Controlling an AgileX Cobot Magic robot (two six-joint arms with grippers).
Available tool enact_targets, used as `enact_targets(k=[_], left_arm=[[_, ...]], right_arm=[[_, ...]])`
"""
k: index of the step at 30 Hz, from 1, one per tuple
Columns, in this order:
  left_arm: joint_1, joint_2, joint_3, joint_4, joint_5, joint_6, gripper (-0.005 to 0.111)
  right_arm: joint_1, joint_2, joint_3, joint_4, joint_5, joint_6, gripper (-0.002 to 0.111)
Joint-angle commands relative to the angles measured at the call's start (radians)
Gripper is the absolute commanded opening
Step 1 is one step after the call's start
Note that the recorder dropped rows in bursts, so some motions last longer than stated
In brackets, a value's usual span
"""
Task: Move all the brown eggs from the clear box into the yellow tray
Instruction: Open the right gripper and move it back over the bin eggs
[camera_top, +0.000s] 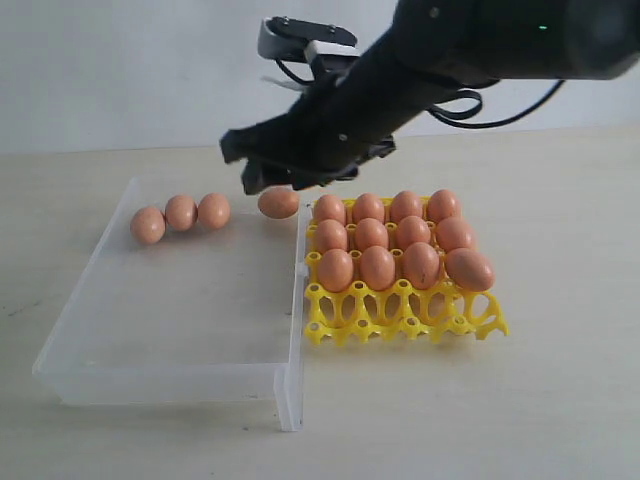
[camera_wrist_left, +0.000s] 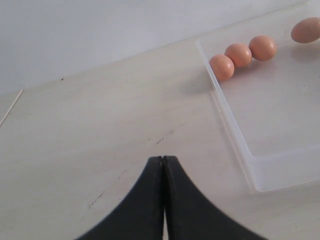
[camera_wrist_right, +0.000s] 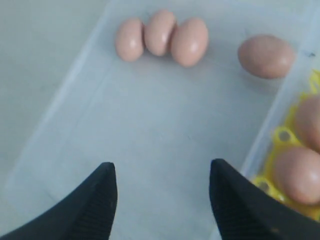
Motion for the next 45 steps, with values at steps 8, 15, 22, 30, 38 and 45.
enact_targets(k=[8,15,22,30,38,45], left_arm=[[-0.002,-0.006,-0.004,0.0,-0.008,-0.006,0.0],[-0.002,-0.006,-0.004,0.0,-0.008,-0.006,0.0],[-0.002,-0.006,-0.004,0.0,-0.008,-0.006,0.0],[-0.002,-0.006,-0.004,0.0,-0.008,-0.006,0.0],[-0.002,-0.006,-0.004,0.0,-0.008,-0.006,0.0],[-0.002,-0.006,-0.004,0.0,-0.008,-0.006,0.0]], right_arm=[[0.008,0.415,-0.635,-0.049,0.305,0.231,0.054],[0.025,0.623,-0.966,-0.203,0.436,0.32,0.054],[0.025,0.737,-1.072,-0.205,0.327,0.318,0.054],[0.025,0.794,-1.079,-0.214,0.189,0.318,0.054],[0.025,0.835,-1.081,-0.246,0.161,0.32,0.054],[0.025,0.851,-1.081,-0.253,0.141,0.32,0.054]])
